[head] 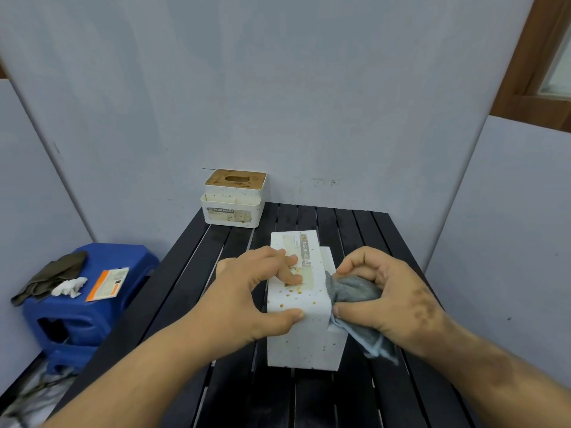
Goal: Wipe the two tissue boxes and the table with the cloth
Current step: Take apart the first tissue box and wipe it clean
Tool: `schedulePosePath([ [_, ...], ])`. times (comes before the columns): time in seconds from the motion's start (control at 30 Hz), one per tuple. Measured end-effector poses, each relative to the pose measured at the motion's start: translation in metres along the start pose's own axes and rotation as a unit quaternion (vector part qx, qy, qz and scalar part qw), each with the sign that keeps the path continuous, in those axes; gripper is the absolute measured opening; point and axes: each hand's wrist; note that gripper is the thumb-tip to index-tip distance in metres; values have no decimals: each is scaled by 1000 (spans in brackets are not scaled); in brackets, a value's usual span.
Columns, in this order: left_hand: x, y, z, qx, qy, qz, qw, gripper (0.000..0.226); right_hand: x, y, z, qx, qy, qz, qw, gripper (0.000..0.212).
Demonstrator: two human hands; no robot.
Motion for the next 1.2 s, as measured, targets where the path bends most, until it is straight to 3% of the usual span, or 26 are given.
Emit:
schedulePosePath([
  [0.13, -1, 1, -1, -15, 10, -39, 999, 48, -9, 7, 4, -38, -47, 18, 998, 36],
  [0.43, -4, -2, 1, -19, 10, -33, 999, 47, 13, -43, -4, 106, 27, 108, 988, 39],
  [0.63, -2, -6, 1, -2, 18, -24, 1000, 40, 4, -54, -30, -59, -17, 137, 989, 41],
  [1.0, -5, -8, -1, 12, 19, -12, 1000, 38, -14, -2, -81, -69, -74, 59, 993, 57],
  [1.2, -5, -9, 1, 18, 16, -12, 1000, 46, -6, -19, -80, 59, -24, 14, 998, 53],
])
Point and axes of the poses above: each hand's wrist, its own z-axis away from the middle knuckle, its own y-axis out of the palm, x = y × z, and after that the axes turned 15 degrees about -z, right-handed
